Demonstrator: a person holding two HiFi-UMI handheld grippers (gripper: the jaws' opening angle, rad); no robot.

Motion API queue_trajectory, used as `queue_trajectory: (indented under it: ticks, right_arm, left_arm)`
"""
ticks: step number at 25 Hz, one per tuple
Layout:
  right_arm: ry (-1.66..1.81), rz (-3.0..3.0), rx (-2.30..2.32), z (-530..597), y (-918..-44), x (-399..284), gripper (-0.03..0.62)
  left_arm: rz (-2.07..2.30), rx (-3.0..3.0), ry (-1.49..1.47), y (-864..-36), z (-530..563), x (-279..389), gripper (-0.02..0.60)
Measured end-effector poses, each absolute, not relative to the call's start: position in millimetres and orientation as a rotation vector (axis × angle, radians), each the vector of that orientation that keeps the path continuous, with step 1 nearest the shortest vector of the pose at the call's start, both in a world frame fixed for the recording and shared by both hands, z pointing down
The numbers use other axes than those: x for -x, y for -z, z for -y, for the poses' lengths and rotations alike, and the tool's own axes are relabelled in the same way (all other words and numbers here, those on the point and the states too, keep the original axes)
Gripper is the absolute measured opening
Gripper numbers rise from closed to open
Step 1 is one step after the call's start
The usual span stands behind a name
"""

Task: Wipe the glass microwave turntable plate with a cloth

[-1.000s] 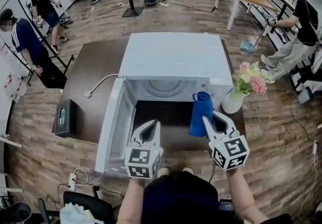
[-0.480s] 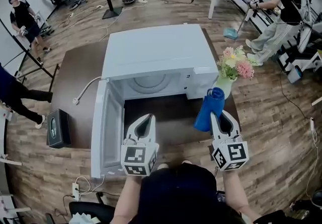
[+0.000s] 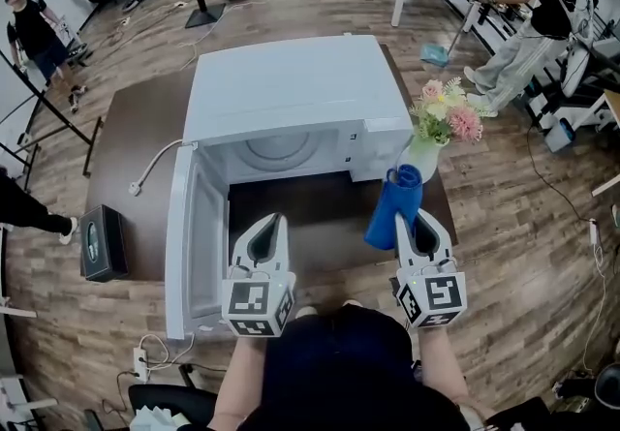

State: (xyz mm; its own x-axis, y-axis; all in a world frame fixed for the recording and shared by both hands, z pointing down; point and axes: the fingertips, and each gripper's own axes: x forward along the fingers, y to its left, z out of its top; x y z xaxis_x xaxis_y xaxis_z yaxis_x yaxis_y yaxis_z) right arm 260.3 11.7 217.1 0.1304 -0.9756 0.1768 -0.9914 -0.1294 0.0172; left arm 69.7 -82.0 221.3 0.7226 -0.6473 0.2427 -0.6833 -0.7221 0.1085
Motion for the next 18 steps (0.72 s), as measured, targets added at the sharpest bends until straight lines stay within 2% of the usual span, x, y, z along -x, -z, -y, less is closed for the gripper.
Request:
queue_trajectory:
  ticks: [18]
  right_arm:
    - [-0.263, 2.003, -2.213, -18.3, -229.1, -254.4, 0.061]
  left_arm:
    - [1.096, -2.728, -0.3, -225.9, 69.9, -72.4, 0.003]
